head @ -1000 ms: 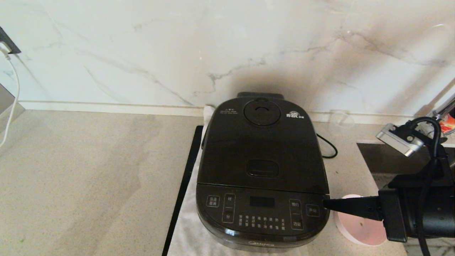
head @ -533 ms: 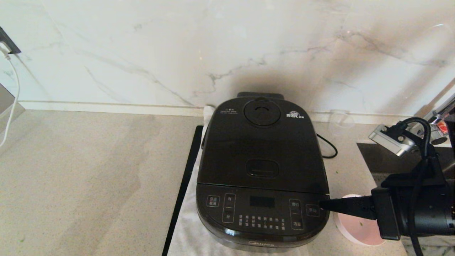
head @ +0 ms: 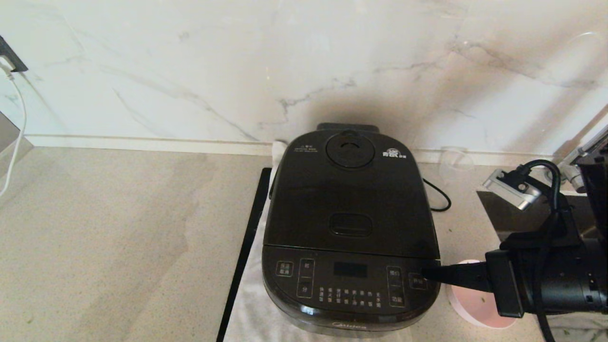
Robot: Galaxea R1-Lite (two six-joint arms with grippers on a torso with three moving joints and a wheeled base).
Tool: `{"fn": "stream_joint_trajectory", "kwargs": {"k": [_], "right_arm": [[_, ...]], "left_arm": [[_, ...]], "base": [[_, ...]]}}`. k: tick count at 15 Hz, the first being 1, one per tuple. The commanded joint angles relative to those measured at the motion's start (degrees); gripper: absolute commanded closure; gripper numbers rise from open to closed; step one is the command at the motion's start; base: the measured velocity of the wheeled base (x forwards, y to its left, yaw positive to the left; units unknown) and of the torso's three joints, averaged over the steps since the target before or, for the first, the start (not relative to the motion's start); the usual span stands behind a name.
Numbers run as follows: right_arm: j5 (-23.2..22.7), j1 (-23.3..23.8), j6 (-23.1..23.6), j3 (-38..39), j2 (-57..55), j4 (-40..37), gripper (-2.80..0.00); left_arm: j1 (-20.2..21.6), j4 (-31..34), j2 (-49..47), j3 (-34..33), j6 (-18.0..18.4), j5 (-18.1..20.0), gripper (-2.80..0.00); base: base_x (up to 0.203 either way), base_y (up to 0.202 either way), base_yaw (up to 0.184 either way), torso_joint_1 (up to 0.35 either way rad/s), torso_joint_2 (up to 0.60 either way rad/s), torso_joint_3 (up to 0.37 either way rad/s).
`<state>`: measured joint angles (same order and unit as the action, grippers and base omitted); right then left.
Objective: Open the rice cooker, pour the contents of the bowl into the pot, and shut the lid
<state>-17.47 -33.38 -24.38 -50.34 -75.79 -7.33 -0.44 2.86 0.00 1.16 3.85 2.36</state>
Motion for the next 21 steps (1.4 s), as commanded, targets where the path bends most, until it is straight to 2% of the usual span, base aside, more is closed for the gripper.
{"fn": "stream_joint_trajectory", "kwargs": {"k": [1, 21], "right_arm": [[-0.11, -0.37, -0.14, 0.24, 0.13, -0.06, 0.00], [-0.15, -0.64, -0.22, 0.51, -0.53, -0.14, 0.00]], "left_arm": [[0.00, 0.04, 0.00, 0.05, 0.01, 0.01, 0.00], [0.00, 0.04, 0.00, 0.04, 0.01, 0.01, 0.00]], "base": [[0.000, 0.000, 0.000, 0.000, 0.00, 0.000], [0.000, 0.000, 0.000, 0.000, 0.00, 0.000]]}}
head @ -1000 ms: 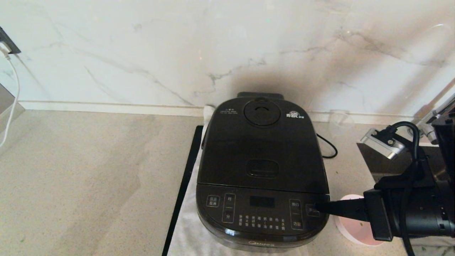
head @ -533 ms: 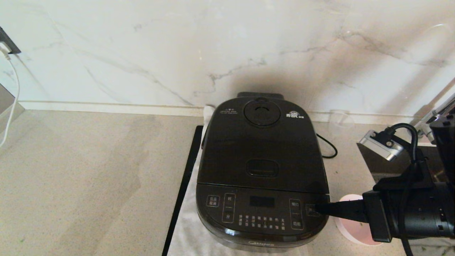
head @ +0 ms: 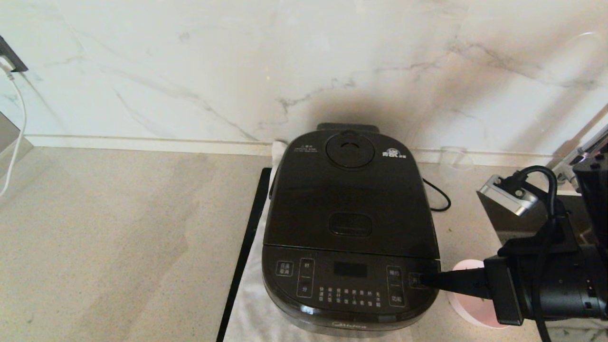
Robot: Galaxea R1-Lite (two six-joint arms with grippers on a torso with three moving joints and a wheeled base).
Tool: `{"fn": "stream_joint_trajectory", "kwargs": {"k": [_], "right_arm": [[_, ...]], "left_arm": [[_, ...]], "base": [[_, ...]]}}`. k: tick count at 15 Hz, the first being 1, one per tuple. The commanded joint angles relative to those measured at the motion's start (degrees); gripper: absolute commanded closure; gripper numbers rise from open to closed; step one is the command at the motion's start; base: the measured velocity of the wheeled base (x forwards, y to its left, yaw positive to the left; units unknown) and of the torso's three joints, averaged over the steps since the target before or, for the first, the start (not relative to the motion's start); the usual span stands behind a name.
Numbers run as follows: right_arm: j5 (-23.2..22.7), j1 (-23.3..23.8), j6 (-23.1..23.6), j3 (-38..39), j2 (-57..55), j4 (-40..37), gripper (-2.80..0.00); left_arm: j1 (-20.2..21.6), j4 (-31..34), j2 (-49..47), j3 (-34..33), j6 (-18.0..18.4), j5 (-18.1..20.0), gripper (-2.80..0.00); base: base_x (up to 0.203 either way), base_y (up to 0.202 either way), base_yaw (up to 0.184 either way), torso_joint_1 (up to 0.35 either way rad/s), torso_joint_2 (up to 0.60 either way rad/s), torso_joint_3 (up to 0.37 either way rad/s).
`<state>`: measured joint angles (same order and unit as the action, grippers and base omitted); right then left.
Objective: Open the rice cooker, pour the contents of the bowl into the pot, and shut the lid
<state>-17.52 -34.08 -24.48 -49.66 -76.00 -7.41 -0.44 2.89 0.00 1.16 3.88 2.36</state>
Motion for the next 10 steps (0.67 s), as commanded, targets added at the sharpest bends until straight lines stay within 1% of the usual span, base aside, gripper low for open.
{"fn": "stream_joint_trajectory", "kwargs": {"k": [1, 10], "right_arm": [[-0.06, 0.07, -0.13, -0.26, -0.62, -0.06, 0.00], [-0.06, 0.19, -0.08, -0.43, -1.70, 0.03, 0.00]], "left_arm": [[0.00, 0.01, 0.00, -0.02, -0.01, 0.01, 0.00], [0.00, 0.01, 0.00, -0.02, -0.01, 0.01, 0.00]], "base": [[0.000, 0.000, 0.000, 0.000, 0.00, 0.000], [0.000, 0.000, 0.000, 0.000, 0.00, 0.000]]}}
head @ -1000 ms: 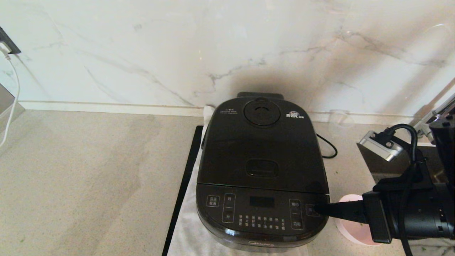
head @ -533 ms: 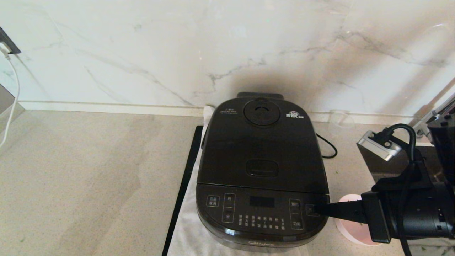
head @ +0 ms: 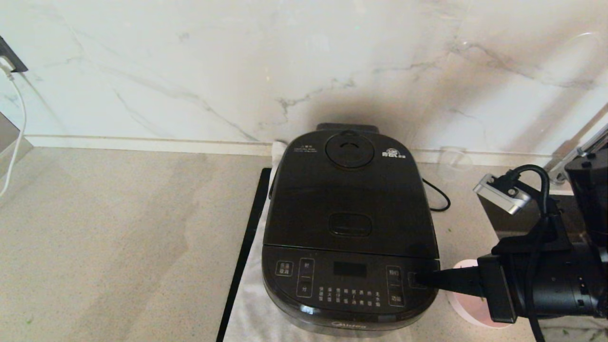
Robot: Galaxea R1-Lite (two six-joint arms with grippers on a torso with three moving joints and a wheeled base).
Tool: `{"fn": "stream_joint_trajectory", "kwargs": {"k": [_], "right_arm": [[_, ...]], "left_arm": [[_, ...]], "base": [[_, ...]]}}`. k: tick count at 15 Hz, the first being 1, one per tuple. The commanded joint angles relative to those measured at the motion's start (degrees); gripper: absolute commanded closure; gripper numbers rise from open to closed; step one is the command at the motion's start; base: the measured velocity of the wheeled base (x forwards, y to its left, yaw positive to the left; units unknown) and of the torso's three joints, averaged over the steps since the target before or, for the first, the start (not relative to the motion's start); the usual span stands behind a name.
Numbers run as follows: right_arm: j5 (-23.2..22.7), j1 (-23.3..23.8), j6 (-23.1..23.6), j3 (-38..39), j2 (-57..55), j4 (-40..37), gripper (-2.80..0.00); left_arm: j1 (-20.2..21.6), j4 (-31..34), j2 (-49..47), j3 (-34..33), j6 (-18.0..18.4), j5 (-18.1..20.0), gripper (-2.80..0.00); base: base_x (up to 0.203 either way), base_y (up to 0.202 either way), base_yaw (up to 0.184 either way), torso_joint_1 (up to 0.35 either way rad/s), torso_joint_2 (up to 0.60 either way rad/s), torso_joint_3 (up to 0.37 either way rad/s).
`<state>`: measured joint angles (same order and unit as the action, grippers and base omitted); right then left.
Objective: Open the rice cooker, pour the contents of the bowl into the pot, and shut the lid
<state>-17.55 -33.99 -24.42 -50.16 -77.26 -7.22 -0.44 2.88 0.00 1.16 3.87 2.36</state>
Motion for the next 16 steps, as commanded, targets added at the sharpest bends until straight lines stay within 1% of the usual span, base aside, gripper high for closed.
{"fn": "stream_joint_trajectory", "kwargs": {"k": [1, 10, 13, 16], "right_arm": [[-0.02, 0.24, -0.19, 0.09, -0.52, -0.17, 0.00], [-0.02, 0.59, -0.19, 0.16, -1.14, 0.02, 0.00], [-0.11, 0.68, -0.36, 1.42, -1.14, 2.86, 0.00], [-0.03, 0.68, -0.35, 1.47, -0.96, 3.00, 0.00]], "left_arm": [[0.00, 0.02, 0.00, -0.02, 0.00, 0.01, 0.00], [0.00, 0.02, 0.00, 0.06, 0.00, 0.01, 0.00], [0.00, 0.02, 0.00, -0.02, 0.00, 0.01, 0.00], [0.00, 0.02, 0.00, 0.07, 0.00, 0.01, 0.00]], "base": [[0.000, 0.000, 0.000, 0.000, 0.00, 0.000], [0.000, 0.000, 0.000, 0.000, 0.00, 0.000], [0.000, 0.000, 0.000, 0.000, 0.00, 0.000], [0.000, 0.000, 0.000, 0.000, 0.00, 0.000]]}}
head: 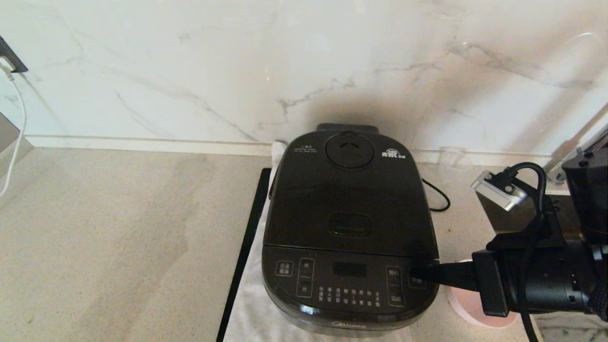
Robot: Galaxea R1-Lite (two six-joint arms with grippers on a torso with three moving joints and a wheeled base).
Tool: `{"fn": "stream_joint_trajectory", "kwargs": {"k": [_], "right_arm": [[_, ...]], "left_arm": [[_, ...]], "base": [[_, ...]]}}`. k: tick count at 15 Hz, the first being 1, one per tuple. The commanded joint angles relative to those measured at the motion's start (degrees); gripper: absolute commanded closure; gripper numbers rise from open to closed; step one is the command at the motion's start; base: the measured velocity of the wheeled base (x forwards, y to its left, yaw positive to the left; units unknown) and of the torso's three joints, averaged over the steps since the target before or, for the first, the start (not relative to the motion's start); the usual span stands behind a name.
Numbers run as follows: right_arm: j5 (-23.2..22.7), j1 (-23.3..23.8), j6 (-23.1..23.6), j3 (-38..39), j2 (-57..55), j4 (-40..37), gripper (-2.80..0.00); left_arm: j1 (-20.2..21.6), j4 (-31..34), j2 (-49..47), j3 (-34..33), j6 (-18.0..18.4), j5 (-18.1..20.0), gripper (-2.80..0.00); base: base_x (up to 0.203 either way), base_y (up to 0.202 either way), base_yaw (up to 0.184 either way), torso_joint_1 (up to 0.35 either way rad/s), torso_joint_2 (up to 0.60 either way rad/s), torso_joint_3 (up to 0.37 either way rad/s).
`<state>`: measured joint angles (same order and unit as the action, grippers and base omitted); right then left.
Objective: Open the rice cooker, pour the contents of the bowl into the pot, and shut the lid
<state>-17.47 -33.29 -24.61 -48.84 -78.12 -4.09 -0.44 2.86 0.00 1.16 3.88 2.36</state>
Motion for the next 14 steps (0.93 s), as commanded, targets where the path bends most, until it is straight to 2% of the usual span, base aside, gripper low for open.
{"fn": "stream_joint_trajectory", "kwargs": {"k": [1, 11, 14], "right_arm": [[-0.11, -0.02, -0.10, 0.06, -0.01, -0.13, 0.00], [0.06, 0.03, -0.18, -0.83, 8.45, 2.29, 0.00], [0.54, 3.28, -0.02, -1.76, 11.94, 3.23, 0.00]], "left_arm": [[0.00, 0.04, 0.00, 0.04, -0.01, 0.01, 0.00], [0.00, 0.04, 0.00, 0.00, -0.01, 0.01, 0.00], [0.00, 0.04, 0.00, -0.02, -0.01, 0.01, 0.00]], "base": [[0.000, 0.000, 0.000, 0.000, 0.00, 0.000], [0.000, 0.000, 0.000, 0.000, 0.00, 0.000], [0.000, 0.000, 0.000, 0.000, 0.00, 0.000]]}}
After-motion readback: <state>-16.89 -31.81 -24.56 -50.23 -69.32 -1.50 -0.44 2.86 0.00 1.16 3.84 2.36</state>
